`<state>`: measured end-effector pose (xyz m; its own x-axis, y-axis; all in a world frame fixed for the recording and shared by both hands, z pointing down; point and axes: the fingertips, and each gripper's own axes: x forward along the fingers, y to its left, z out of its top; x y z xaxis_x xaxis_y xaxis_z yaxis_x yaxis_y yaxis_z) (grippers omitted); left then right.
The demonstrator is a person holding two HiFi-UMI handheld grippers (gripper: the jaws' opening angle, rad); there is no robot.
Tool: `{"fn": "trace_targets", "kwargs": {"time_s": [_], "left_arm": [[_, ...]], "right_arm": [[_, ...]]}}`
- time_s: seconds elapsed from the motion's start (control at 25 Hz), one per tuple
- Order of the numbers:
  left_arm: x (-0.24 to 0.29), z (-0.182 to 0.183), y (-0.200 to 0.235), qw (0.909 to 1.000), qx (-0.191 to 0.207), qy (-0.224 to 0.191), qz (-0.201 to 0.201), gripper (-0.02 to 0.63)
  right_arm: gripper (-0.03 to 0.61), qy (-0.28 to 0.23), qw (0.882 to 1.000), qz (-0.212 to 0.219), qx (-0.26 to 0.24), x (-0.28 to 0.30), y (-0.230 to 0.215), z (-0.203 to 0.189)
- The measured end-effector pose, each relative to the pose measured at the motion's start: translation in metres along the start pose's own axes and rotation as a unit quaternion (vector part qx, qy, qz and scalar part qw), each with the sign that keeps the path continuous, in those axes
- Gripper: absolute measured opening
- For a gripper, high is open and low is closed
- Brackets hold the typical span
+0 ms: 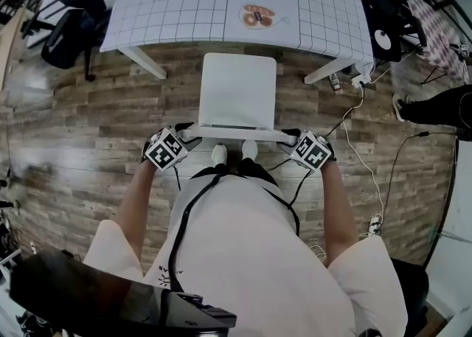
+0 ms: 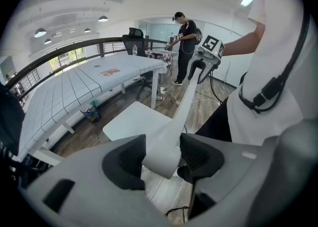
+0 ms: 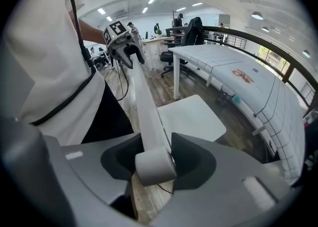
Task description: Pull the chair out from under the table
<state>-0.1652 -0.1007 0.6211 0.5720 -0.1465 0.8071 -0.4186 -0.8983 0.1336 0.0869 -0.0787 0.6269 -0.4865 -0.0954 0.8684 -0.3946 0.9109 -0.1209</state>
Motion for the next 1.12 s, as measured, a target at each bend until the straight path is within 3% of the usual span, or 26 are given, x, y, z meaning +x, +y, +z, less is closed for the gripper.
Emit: {"fn": "trace_targets", "kwargs": {"time_s": [0.16, 0.52, 0.68, 1.12], "left_arm": [[0.006, 0.007, -0.002, 0.9996, 0.024, -0.014, -0.008, 0.225], [0.004, -0.001, -0.005, 0.9937, 0.107, 0.004, -0.035, 0.165], [0.005, -0.002, -0.003, 0.9931, 0.111, -0.002, -0.037, 0.163], [0.01, -0.003, -0.006, 0.9951, 0.095, 0.001, -0.028, 0.169]], "right_arm": [[0.164, 0.026, 0.999, -0.018, -0.008, 0.003, 0.0, -0.001], [0.166, 0.051, 0.999, -0.007, 0.016, 0.006, 0.0, 0.0], [0.166, 0.067, 0.997, -0.018, 0.018, 0.01, 0.0, 0.0], [0.17, 0.053, 0.998, 0.006, 0.025, 0.01, 0.0, -0.005]]}}
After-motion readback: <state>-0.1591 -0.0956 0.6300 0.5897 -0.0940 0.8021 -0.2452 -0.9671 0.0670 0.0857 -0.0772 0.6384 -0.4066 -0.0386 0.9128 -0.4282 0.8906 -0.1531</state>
